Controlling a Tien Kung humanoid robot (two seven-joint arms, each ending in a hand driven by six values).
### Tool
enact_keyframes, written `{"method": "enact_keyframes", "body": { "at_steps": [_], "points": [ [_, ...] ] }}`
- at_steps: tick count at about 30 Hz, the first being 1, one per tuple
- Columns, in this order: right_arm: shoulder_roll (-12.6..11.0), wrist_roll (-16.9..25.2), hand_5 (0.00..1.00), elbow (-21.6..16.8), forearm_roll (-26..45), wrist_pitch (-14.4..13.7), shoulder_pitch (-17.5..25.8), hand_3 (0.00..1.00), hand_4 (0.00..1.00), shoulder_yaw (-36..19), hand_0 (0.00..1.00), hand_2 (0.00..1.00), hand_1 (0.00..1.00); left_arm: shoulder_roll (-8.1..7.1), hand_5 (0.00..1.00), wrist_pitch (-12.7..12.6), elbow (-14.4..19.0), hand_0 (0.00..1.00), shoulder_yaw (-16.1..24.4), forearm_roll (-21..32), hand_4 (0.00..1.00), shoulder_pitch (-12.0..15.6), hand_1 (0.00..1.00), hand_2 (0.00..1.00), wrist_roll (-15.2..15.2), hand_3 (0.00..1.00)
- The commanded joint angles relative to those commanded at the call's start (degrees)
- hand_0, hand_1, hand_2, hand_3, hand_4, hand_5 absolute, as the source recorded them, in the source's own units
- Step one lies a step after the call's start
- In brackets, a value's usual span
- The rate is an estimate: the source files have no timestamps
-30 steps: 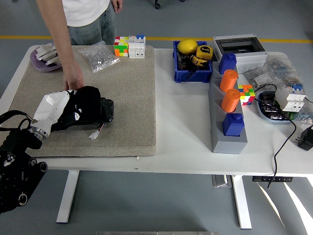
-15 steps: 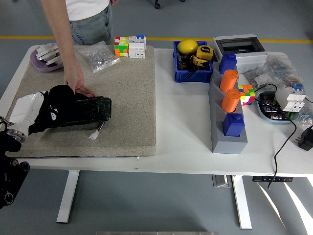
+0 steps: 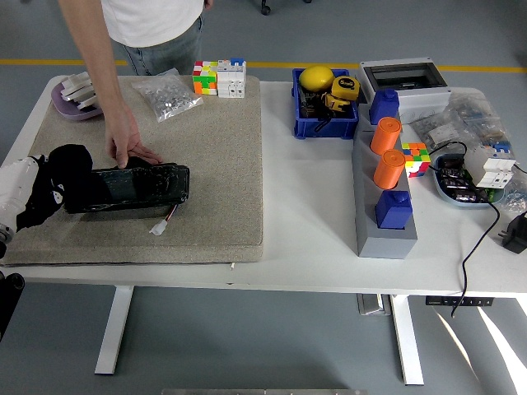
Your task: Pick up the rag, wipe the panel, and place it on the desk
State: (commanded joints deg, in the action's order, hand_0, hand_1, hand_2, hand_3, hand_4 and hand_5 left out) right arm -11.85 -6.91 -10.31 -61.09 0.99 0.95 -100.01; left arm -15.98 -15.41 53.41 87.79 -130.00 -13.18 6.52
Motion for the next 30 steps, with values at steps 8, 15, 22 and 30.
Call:
{"method": "enact_keyframes", "body": {
  "at_steps": [8, 15, 22, 30],
  "points": [
    [0.0, 0.12, 0.505, 0.0, -0.18, 0.06, -0.1, 0.589, 0.998, -0.12, 0.75, 0.69, 0.656, 0.08, 0.002, -0.21, -0.2, 0.27, -0.18, 0.0, 0.002, -0.13, 0.15, 0.584, 0.0, 0.372],
    [0.08, 0.2, 0.507, 0.0, -0.26, 0.1, -0.16, 0.591, 0.998, -0.36, 0.75, 0.691, 0.657, 0.53, 0.002, -0.45, 1.33, 0.27, -3.55, 0.49, 0.002, -0.45, 0.151, 0.584, -0.03, 0.372],
    [-0.04, 0.0, 0.513, 0.0, -0.13, 0.24, -0.26, 0.591, 0.998, -0.27, 0.751, 0.69, 0.658, 0.19, 0.002, -0.53, 4.37, 0.27, -10.34, 2.38, 0.002, -0.86, 0.151, 0.579, 0.61, 0.371],
    [-0.15, -0.12, 0.516, 0.0, -0.67, 0.47, -0.44, 0.592, 0.998, -0.69, 0.751, 0.691, 0.657, 1.08, 0.002, -0.25, 7.34, 0.265, -16.26, 3.16, 0.002, -2.9, 0.15, 0.58, 0.15, 0.371]
  ]
}}
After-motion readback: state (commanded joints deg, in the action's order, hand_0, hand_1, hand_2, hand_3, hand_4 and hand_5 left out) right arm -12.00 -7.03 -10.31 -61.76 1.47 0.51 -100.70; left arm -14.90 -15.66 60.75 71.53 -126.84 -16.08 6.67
